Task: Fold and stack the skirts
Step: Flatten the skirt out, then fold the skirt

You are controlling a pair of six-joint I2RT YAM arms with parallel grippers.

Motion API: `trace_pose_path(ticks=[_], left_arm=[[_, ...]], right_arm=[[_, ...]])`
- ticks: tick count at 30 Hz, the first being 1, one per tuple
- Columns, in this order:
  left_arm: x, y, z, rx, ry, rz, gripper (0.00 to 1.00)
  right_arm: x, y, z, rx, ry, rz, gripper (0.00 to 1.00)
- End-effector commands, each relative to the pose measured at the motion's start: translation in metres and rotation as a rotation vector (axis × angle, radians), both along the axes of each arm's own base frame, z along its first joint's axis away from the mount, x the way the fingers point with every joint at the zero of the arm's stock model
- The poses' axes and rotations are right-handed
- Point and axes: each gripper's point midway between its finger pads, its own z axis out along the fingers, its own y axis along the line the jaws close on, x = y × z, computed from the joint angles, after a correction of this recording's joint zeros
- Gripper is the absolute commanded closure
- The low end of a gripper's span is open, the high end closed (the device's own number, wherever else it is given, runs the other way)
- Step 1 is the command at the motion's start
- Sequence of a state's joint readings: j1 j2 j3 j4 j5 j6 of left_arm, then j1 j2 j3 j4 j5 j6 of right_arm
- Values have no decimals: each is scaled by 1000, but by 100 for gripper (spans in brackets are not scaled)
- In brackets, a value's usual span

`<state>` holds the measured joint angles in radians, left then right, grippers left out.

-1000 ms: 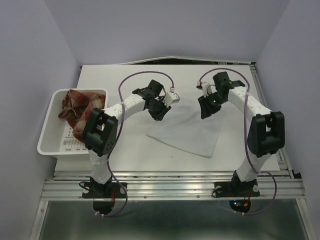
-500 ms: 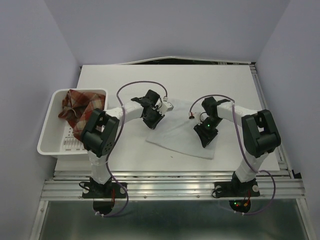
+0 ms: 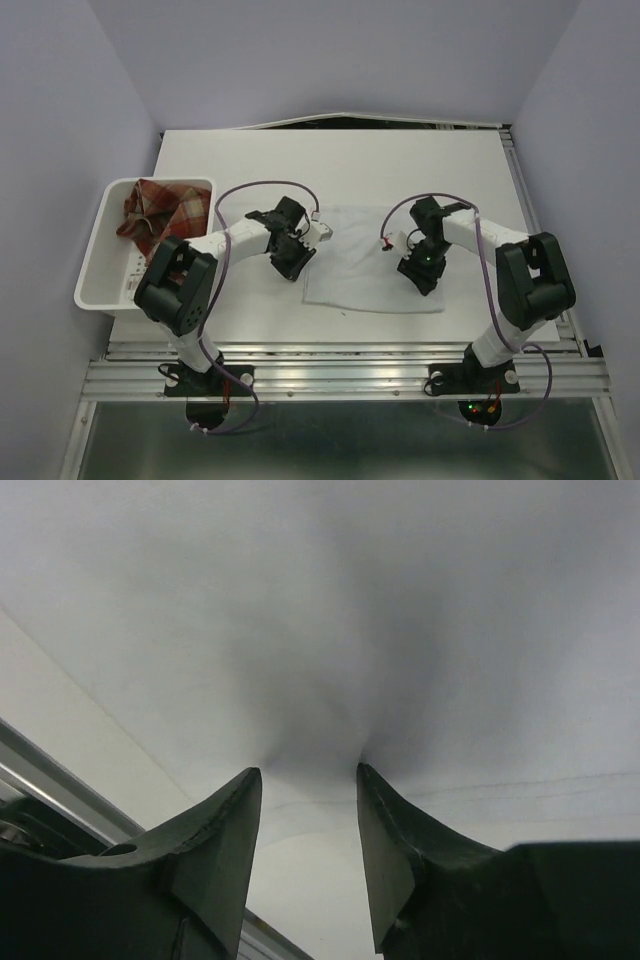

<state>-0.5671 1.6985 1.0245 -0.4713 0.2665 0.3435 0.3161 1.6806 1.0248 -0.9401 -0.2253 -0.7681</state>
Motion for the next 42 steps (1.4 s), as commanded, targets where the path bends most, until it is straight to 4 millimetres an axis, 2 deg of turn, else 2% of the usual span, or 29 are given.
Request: trace_pose_path(ticks=[1,3,4,6,7,8,9,10,11,12,13,14,15,17,18,19,20,21,22,27,28,36,42], left_arm=[[13,-14,51,-128,-90,-26,64],[24,-23,72,-176,-125,-62,53],[43,-29,96,-209,-190,-91,50],[56,-35,113,-252,-201,-123,43],[78,-38,139,-284,-269,-133,42],[86,-41,147,-298,-283,-138,40],[98,-44,146,-298,-282,-141,39],[117,-48,168,-313,-342,-149,39],[128,-50,158,-297,-329,-140,39],[138,-52,162,-297,-344,-135,39],[152,-57,176,-308,-385,-136,40],[162,-58,177,-305,-403,-129,42],[173,-60,166,-296,-392,-117,44],[194,-64,163,-302,-413,-99,47],[200,-66,162,-306,-417,-95,48],[206,-68,165,-315,-429,-89,49],[212,-70,155,-321,-411,-79,49],[215,-72,152,-324,-408,-81,49],[218,-74,151,-333,-407,-76,50],[227,-79,126,-336,-377,-56,50],[229,-78,123,-333,-376,-48,50],[236,-71,98,-313,-329,-20,50],[241,-69,90,-323,-304,-12,50]], right_arm=[[10,9,29,65,-74,68,50],[23,29,52,164,-119,45,49],[42,40,77,209,-193,12,49],[66,52,103,262,-278,-9,49],[89,56,124,294,-345,-40,49],[102,57,134,312,-377,-63,49],[118,50,143,322,-410,-101,49],[135,46,144,326,-425,-126,51],[158,34,161,338,-487,-170,51],[172,26,165,338,-511,-191,52],[185,18,166,341,-524,-215,53],[199,10,153,336,-497,-244,54],[216,4,165,359,-533,-259,54],[243,-28,156,354,-528,-316,55],[249,-27,151,359,-522,-315,55],[255,-40,148,353,-523,-328,55],[265,-45,138,354,-515,-324,55],[265,-49,126,354,-484,-337,55],[268,-57,125,349,-480,-340,55],[269,-68,87,362,-396,-348,56],[267,-67,78,367,-373,-346,55],[249,-56,49,467,-229,-350,55],[245,-59,23,442,-172,-358,56]])
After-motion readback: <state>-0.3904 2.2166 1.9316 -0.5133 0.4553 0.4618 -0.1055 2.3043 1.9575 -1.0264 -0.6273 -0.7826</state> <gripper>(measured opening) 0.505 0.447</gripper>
